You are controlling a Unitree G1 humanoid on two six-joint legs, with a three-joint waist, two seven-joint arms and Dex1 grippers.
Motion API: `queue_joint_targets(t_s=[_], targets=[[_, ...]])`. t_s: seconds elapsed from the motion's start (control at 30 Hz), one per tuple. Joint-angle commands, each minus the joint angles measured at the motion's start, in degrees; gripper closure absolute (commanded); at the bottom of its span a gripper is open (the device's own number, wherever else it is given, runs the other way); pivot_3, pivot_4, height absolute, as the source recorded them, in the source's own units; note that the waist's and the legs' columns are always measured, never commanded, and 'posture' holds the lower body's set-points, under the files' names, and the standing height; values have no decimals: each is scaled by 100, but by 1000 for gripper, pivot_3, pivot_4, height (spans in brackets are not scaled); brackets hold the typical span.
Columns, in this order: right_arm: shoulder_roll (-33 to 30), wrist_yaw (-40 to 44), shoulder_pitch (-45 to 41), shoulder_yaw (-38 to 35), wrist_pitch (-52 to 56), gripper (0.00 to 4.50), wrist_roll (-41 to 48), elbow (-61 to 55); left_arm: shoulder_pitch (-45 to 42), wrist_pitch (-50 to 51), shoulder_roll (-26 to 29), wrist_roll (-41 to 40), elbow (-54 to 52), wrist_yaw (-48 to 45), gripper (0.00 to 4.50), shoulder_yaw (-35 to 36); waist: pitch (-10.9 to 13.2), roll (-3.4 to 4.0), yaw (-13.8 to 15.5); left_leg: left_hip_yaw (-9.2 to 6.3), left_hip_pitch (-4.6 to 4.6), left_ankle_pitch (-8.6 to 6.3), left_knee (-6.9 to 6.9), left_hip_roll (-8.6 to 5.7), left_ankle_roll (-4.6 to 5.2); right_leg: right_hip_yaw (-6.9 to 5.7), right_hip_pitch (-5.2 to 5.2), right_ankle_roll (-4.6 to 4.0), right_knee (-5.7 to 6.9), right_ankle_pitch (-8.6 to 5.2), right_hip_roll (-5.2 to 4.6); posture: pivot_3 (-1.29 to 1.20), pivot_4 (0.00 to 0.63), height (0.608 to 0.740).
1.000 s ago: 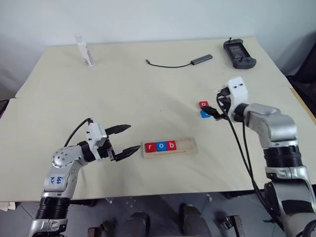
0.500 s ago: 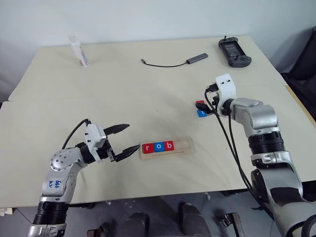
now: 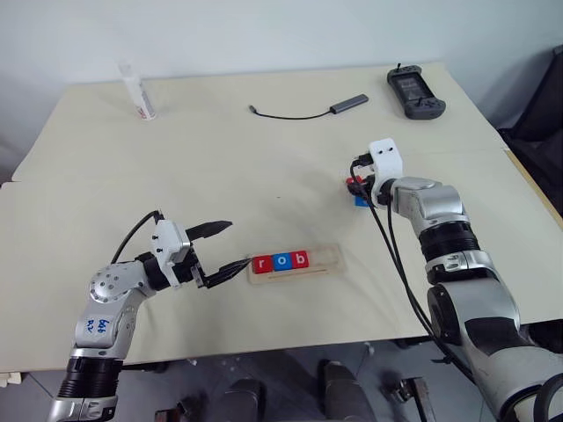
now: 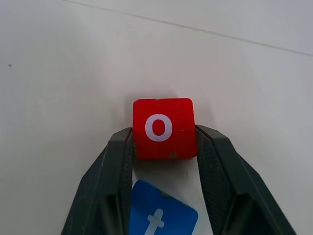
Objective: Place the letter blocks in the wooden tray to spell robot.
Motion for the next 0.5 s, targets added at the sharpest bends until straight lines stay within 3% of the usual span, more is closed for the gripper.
queue_joint_targets(t_s=[0.03, 0.23, 0.5], targets=[[-57, -67, -113, -205, -92, 3065, 37, -403, -99, -89, -23, -23, -100, -29, 0, -22, 0, 0, 1, 0, 0, 0, 0, 0, 0, 0, 0, 0, 0, 0, 0, 0, 150, 740], [-411, 91, 413, -346, 1062, 3065, 228, -2284, -223, -139, -92, -30, 57, -146, 0, -107, 0, 1, 20, -2, -2, 0, -1, 1, 0, -1, -3, 0, 0, 0, 0, 0, 150, 740], [-956, 0, 2585, -1089, 3389, 3065, 799, -5976, -495, 113, -79, -162, 267, -566, 0, -321, 0, 1, 94, -12, -14, -4, 3, -3, 6, -15, -3, 0, -5, 0, -7, 0, 150, 740]])
